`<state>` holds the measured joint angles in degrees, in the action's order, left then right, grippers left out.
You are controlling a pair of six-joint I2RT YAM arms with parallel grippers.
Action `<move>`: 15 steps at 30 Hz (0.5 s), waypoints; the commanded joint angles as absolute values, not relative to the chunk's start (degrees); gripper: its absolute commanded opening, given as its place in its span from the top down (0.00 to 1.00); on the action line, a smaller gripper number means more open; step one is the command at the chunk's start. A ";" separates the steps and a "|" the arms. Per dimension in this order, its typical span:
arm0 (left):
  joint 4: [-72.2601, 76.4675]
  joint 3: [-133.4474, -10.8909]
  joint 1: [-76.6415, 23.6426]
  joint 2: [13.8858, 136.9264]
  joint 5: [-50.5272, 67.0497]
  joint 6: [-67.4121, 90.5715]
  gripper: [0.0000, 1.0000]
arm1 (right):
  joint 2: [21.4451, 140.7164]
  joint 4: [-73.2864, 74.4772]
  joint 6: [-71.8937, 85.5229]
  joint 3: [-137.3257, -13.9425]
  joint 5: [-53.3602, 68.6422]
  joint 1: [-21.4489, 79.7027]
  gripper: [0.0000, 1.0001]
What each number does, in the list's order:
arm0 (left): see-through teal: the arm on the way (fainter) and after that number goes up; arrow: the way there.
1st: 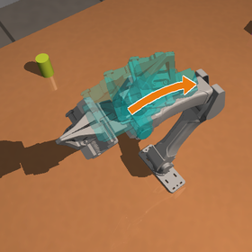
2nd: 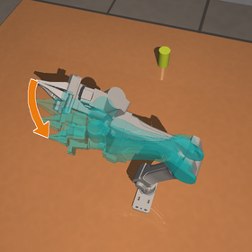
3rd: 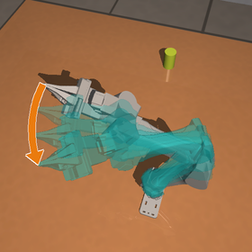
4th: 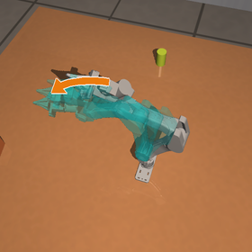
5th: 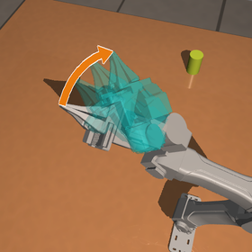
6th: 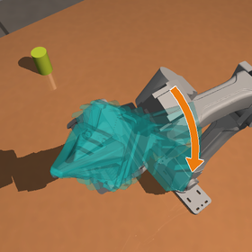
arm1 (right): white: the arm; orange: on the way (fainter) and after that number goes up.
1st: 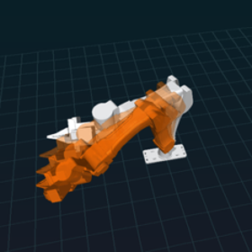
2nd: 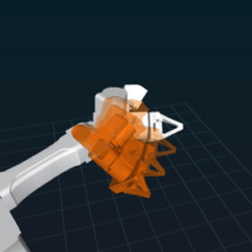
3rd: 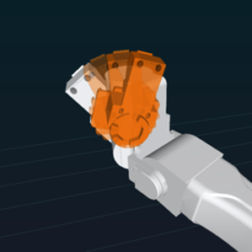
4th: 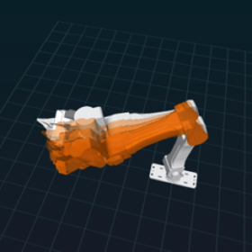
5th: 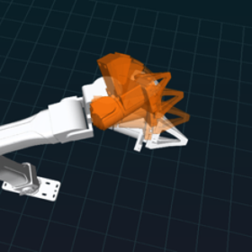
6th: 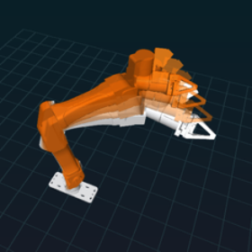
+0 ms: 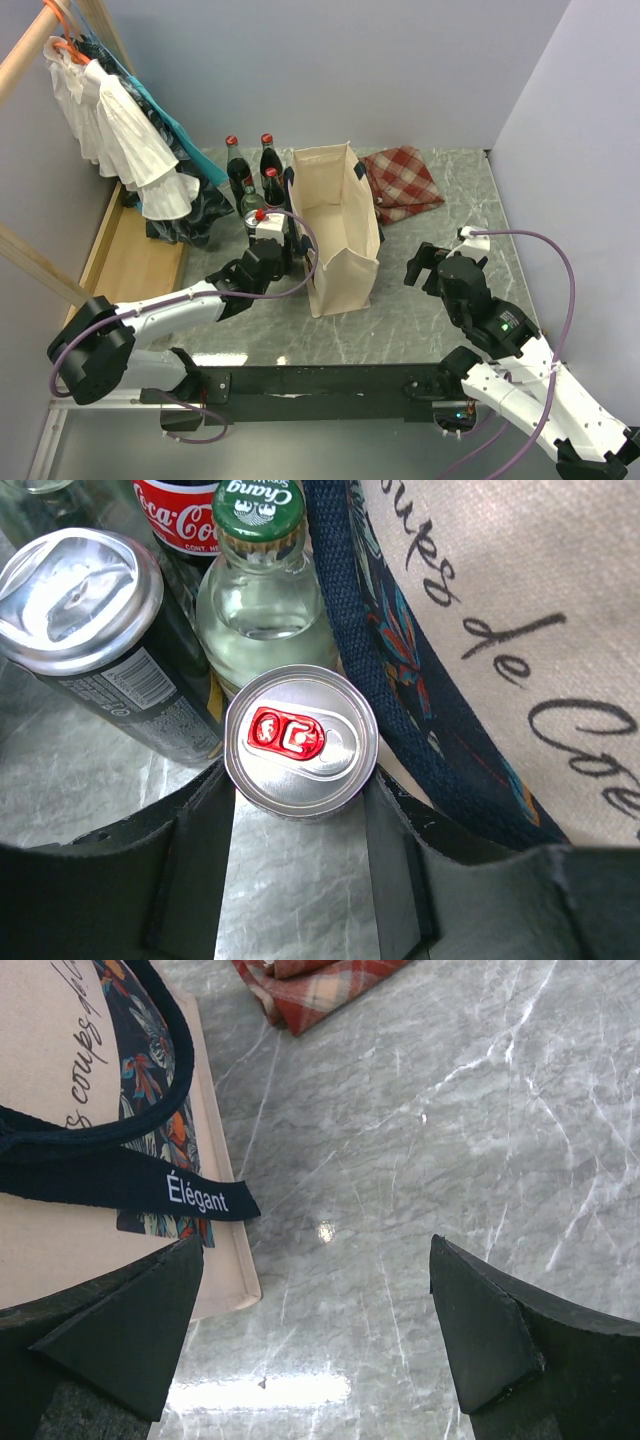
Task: Take the beverage out of the canvas bag
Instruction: Place the drink at the center of the board.
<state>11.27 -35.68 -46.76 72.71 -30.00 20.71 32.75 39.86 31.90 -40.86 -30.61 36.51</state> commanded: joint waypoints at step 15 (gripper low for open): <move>15.91 -37.18 -47.20 73.13 -31.99 21.80 0.56 | 32.70 38.94 32.26 -41.22 -31.99 37.18 0.00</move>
<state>12.34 -35.68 -46.96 73.45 -30.87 20.78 32.75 39.88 31.92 -40.86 -30.65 36.62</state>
